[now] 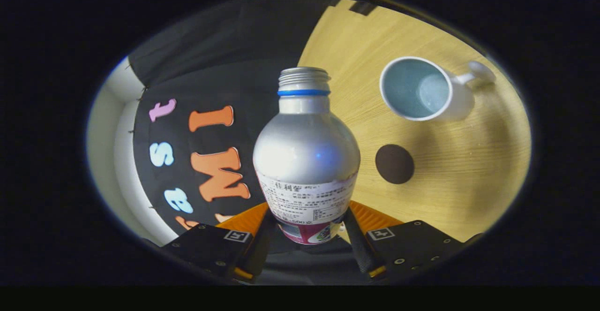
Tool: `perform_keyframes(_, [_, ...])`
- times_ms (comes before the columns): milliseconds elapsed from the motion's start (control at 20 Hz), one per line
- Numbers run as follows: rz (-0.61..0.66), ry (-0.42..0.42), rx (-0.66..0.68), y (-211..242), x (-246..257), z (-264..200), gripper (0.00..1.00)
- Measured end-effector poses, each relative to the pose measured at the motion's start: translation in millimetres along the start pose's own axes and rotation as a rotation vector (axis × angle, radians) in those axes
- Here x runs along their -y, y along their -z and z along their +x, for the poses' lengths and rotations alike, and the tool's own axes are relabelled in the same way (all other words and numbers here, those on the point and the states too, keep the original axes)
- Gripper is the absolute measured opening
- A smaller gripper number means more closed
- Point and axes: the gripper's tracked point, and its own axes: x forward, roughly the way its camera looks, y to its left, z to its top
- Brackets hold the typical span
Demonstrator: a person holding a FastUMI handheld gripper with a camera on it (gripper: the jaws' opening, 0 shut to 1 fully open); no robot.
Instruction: Take the bottle from table, then pour the juice into the cup, finally place the bottle on the coaster
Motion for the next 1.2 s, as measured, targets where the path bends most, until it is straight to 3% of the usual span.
perform_keyframes(200, [-0.231, 0.049, 0.026, -2.5, 8.2, 2.3, 0.76])
perform_keyframes(700, [-0.957, 0.128, 0.131, -28.3, 8.6, 17.4, 0.76])
perform_keyframes(850, [-1.201, 0.205, 0.186, -36.2, 16.1, 31.6, 0.76])
perform_keyframes(1200, [-1.502, 0.262, 0.178, -29.9, 34.0, 65.1, 0.76])
